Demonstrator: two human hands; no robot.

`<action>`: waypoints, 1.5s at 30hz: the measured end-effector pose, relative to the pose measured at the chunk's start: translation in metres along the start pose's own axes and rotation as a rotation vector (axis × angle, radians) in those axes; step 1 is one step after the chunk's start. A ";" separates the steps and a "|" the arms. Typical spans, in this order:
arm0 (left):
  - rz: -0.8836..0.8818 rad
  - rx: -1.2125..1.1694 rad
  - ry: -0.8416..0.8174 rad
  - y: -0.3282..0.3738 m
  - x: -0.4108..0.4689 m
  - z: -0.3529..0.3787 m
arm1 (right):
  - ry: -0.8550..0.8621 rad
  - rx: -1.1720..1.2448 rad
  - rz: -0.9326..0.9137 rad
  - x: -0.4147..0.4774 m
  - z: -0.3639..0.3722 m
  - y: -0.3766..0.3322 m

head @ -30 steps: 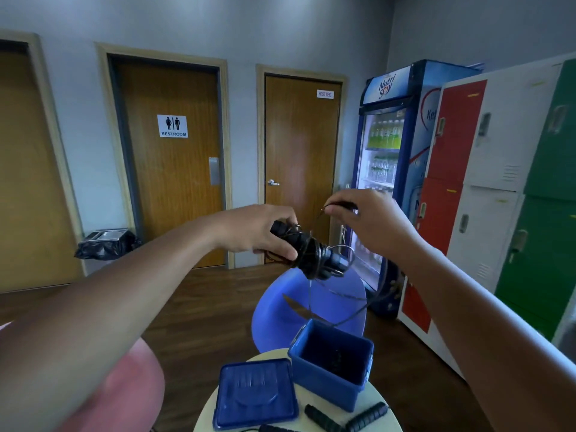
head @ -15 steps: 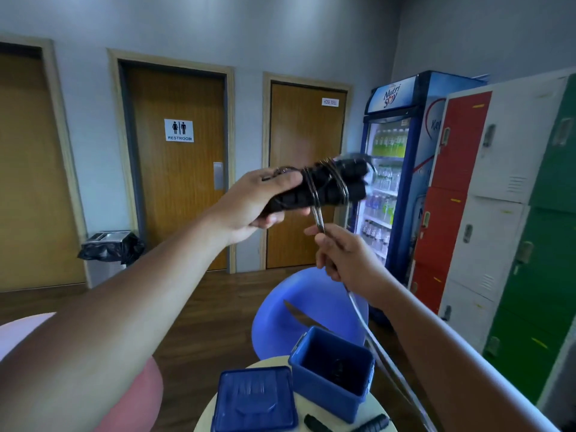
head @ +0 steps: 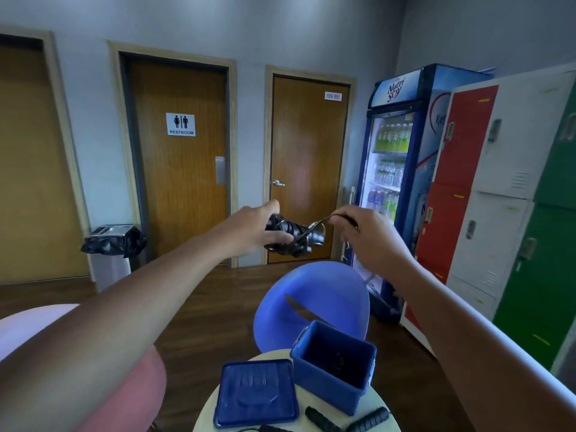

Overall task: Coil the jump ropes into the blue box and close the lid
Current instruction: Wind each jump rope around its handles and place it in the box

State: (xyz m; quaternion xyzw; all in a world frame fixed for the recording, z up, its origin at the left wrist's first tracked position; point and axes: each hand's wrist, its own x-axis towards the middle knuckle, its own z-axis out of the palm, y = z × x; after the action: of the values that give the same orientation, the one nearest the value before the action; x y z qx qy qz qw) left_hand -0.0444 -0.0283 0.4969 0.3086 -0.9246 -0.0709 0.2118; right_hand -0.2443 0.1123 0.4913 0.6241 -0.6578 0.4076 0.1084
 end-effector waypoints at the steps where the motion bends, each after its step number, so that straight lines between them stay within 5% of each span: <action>1: 0.030 -0.053 -0.016 0.002 -0.004 -0.002 | 0.021 0.003 0.010 0.003 -0.005 0.003; 8: 0.237 -0.739 -0.083 0.023 -0.019 -0.018 | -0.043 0.364 0.112 0.002 -0.001 0.010; 14: 0.098 -1.098 -0.057 0.023 -0.016 -0.023 | -0.133 0.700 0.361 -0.009 0.018 0.010; 18: -0.076 -1.281 0.109 0.041 -0.012 -0.020 | -0.145 0.745 0.309 -0.015 0.031 -0.009; 25: -0.289 -0.940 0.564 0.034 0.014 -0.017 | -0.284 0.527 0.335 -0.023 0.037 -0.001; 29: -0.127 -0.227 0.672 0.018 0.019 -0.012 | -0.400 0.476 0.290 -0.025 0.028 -0.006; 35: 0.222 0.185 0.380 0.027 0.008 0.010 | -0.358 0.008 0.135 -0.009 0.013 -0.019; 41: 0.105 -0.195 -0.097 0.030 -0.004 -0.009 | -0.120 -0.254 -0.063 0.003 -0.027 -0.019; 45: 0.210 -0.393 -0.220 0.032 -0.010 -0.023 | -0.012 -0.341 -0.270 0.012 -0.039 -0.018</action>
State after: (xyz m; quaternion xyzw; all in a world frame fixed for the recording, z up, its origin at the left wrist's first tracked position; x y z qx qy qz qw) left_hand -0.0440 0.0033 0.5226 0.1542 -0.9376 -0.2598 0.1722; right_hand -0.2442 0.1322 0.5315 0.6814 -0.6284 0.2686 0.2619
